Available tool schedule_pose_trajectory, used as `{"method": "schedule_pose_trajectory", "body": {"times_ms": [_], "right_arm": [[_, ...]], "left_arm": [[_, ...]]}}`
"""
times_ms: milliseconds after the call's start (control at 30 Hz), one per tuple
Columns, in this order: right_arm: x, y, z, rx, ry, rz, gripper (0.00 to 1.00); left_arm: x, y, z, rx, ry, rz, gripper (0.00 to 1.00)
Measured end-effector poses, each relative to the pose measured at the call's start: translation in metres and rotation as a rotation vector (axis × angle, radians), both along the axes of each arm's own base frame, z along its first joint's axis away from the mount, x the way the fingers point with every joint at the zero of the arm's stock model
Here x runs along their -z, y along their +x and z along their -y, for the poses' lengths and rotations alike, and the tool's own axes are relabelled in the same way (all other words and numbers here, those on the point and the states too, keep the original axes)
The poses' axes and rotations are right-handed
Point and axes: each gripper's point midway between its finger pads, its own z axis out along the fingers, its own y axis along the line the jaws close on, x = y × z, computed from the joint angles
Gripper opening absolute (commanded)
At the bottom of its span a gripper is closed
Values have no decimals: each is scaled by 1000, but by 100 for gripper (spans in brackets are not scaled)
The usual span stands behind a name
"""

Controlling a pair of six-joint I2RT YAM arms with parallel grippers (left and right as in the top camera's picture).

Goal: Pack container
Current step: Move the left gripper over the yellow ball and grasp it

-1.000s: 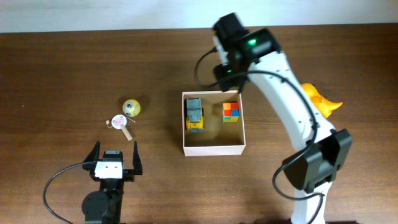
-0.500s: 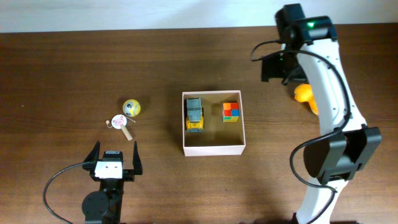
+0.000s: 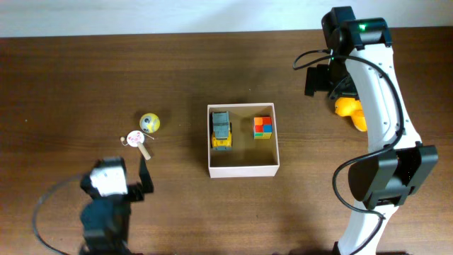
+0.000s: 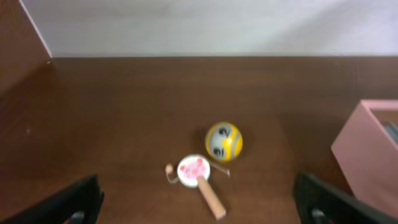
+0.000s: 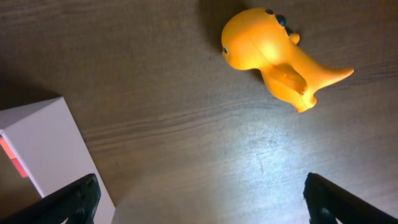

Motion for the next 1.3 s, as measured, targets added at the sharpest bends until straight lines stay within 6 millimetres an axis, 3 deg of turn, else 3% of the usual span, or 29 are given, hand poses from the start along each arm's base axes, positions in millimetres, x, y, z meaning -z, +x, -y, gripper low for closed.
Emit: {"method": "schedule_pose_trajectory", "body": {"times_ms": [133, 233, 367, 567, 667, 933, 1300], "right_arm": [[0, 0, 0, 0, 1, 0, 99], [-1, 0, 0, 1, -2, -1, 99], [-1, -1, 0, 1, -2, -3, 99], [-1, -2, 1, -1, -3, -5, 99], [-1, -2, 1, 0, -3, -7, 99], [0, -4, 1, 0, -4, -16, 99], [0, -4, 1, -1, -4, -16, 99]], "left_arm": [[-45, 33, -2, 0, -28, -154, 99], [-53, 61, 4, 34, -61, -348, 99], [-20, 95, 18, 104, -136, -628, 99], [51, 111, 32, 162, -223, -850, 99], [73, 120, 34, 178, -235, -887, 99], [77, 147, 20, 162, -124, -810, 99], [109, 158, 6, 166, -4, -857, 99]]}}
